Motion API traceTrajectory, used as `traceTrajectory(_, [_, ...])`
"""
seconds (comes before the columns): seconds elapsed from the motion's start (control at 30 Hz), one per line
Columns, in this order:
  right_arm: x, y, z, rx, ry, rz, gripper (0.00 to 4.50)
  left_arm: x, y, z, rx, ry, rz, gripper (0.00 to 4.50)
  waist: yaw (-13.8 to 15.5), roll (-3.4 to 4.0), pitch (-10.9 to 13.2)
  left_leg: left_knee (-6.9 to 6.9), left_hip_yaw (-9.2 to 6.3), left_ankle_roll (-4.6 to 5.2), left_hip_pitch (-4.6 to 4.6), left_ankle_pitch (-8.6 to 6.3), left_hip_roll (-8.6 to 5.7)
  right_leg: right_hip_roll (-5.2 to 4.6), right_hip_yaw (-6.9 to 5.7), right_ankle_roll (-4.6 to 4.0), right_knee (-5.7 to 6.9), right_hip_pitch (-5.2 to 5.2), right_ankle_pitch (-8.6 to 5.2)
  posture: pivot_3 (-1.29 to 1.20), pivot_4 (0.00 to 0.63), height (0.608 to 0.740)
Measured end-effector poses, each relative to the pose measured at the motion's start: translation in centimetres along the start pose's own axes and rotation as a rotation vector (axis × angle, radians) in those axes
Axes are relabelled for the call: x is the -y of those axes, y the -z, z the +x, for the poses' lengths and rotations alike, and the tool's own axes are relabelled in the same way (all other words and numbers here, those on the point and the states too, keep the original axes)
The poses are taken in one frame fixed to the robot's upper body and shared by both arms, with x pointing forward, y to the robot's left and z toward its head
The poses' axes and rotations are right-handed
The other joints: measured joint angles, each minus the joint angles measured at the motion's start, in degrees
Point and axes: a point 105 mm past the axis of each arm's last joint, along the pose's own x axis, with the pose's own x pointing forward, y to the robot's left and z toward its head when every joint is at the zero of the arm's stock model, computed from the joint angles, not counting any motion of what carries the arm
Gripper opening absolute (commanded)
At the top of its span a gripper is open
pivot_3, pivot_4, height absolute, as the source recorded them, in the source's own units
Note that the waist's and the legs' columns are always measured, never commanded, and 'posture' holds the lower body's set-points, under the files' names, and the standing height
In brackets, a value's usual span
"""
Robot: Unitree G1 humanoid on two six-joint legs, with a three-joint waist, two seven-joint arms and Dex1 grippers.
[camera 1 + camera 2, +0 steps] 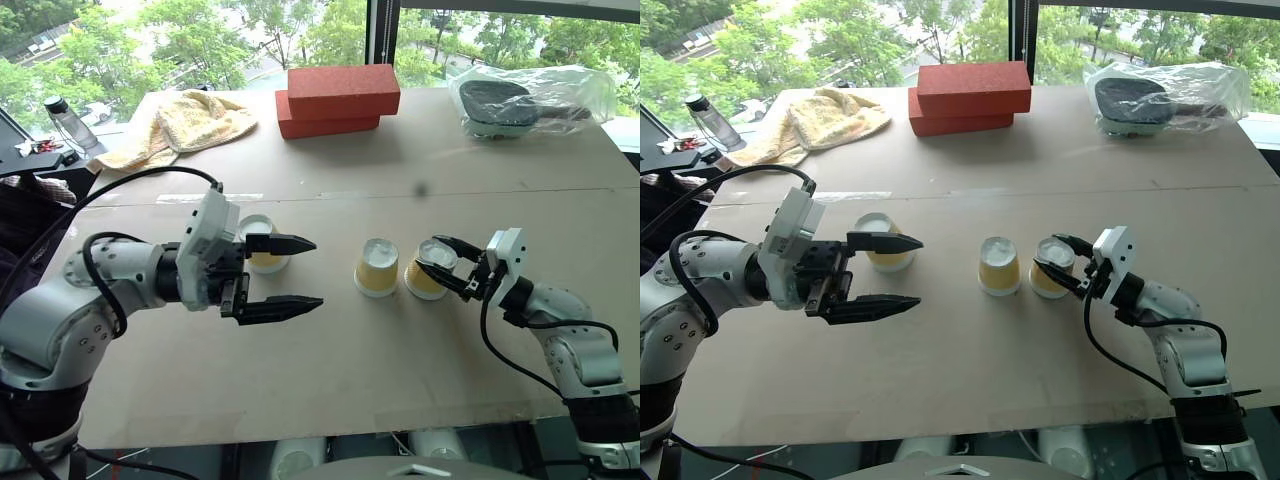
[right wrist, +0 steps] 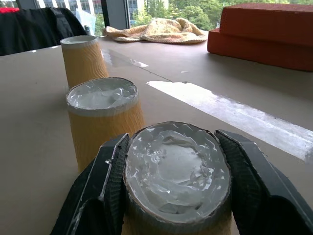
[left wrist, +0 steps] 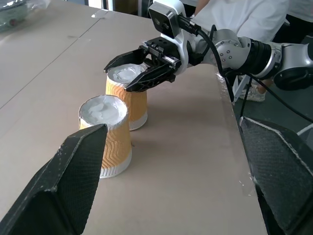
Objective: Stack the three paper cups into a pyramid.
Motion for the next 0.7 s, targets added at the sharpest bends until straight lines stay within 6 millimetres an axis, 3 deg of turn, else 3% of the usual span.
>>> traceTrajectory(0.23, [-0.6,0.0,0.6,0.006,-0.034,-0.012,2.0,0.1,0.6,-0.2,-0.03,-0.013,0.005,4.5,-0.02,0.0,0.0,0.0,0.01,0.12,0.03,-0.07,0.0,0.0,0.01,0.0,0.03,0.0,0.0,0.0,0.15,0.73])
traceTrajectory(0.4, [-1.0,0.4,0.9,-0.007,-0.058,-0.008,4.29,0.0,0.6,-0.3,-0.039,-0.014,0.017,4.5,0.0,0.0,0.0,0.0,0.0,0.11,0.01,-0.06,0.0,0.0,0.0,0.0,0.02,0.0,0.0,0.0,0.15,0.73])
traceTrajectory(0.43, [-1.1,0.6,0.9,-0.013,-0.065,0.0,4.4,0.0,0.5,-0.3,-0.039,-0.013,0.018,4.5,0.02,0.0,0.0,0.0,0.0,0.11,0.01,-0.06,0.0,0.0,0.0,0.0,0.02,0.0,0.0,0.0,0.15,0.73])
traceTrajectory(0.7, [-0.4,0.1,-0.2,0.017,-0.061,0.022,4.4,0.2,0.9,-0.7,-0.045,-0.021,0.005,4.5,0.06,0.0,0.01,0.0,0.0,0.12,0.0,-0.07,0.0,-0.01,-0.01,0.0,0.01,0.0,0.0,0.0,0.15,0.73])
